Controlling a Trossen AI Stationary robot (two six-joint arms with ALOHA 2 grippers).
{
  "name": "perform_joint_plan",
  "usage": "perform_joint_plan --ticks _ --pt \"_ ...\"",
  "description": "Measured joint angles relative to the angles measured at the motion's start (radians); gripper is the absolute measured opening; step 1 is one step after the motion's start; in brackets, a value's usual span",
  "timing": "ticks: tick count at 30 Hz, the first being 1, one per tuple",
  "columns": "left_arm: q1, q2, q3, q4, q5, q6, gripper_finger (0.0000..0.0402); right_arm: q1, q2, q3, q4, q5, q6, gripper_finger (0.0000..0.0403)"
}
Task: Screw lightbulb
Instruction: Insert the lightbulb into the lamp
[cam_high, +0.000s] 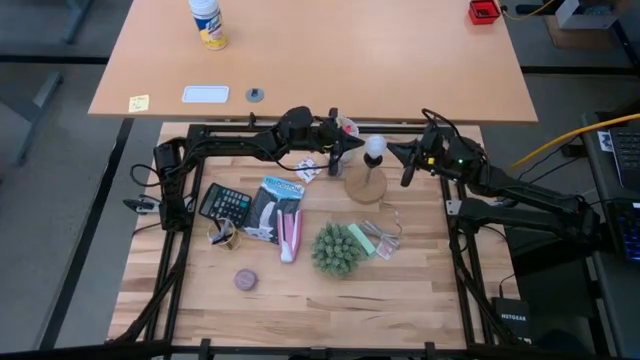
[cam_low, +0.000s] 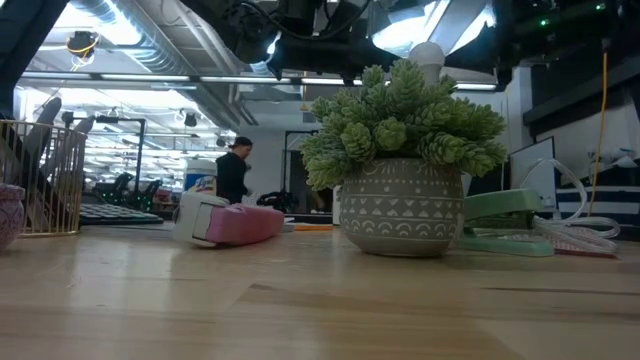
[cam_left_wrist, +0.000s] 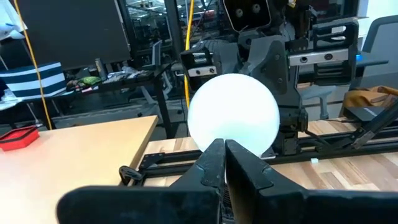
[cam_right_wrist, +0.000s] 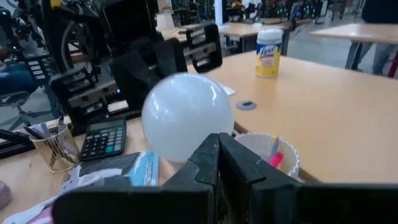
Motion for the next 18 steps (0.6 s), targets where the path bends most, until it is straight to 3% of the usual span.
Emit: perform_joint_plan --ticks 8,18 --pt "-0.002 0.000 0.000 0.004 0.003 0.000 0.0005 0.001 0.003 -0.002 -0.064 0.002 0.016 0.0017" --pt "-0.002 0.000 0.000 0.004 0.005 0.000 0.0005 0.000 0.000 -0.002 -0.064 0.196 0.015 0.0017"
